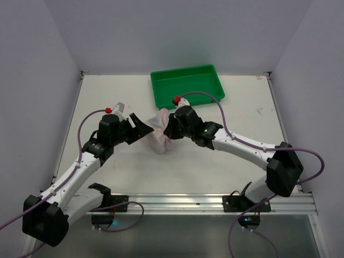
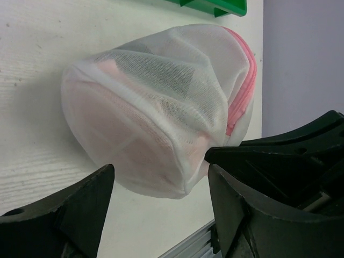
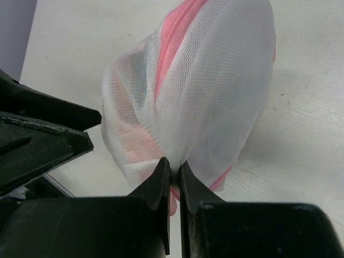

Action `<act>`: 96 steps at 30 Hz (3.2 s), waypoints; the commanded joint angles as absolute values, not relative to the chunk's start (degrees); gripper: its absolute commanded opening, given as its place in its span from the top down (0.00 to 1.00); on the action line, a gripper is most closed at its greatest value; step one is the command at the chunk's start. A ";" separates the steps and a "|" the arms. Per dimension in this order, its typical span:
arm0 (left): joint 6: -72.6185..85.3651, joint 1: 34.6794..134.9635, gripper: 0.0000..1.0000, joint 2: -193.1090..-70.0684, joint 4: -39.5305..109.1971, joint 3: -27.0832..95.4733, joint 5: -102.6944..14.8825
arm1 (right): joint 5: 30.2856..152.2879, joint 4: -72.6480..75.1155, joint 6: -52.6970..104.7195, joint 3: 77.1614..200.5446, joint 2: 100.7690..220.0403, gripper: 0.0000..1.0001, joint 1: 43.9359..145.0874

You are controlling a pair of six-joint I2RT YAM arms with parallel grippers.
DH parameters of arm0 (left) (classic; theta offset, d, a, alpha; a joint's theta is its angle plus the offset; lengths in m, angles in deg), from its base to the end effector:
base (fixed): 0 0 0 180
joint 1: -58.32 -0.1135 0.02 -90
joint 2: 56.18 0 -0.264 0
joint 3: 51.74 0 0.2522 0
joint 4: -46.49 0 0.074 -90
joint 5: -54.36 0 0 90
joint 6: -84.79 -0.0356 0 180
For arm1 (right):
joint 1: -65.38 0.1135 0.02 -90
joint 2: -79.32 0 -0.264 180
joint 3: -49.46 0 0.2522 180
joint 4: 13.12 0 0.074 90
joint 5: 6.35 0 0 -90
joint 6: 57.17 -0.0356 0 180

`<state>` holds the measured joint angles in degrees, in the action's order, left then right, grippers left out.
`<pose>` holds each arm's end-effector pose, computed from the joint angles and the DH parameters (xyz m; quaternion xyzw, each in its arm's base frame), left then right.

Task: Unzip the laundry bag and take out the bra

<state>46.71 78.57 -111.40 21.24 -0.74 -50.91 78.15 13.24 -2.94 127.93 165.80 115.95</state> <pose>0.1987 -0.0833 0.2585 -0.1692 0.8418 -0.3870 0.3361 0.2210 0.2634 0.2801 -0.0916 0.8790 0.2879 0.3690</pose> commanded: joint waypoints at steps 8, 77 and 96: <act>51.13 84.16 0.44 -115.24 28.16 -2.82 -49.36 | 81.27 5.65 -10.59 126.33 164.40 1.00 116.01; 46.91 84.16 1.00 -118.41 27.72 1.58 -47.77 | 87.24 2.05 -3.21 107.51 149.63 0.63 101.33; 47.00 84.16 1.00 -118.06 27.81 1.40 -47.95 | 90.68 -1.91 -6.11 106.46 153.24 0.78 101.16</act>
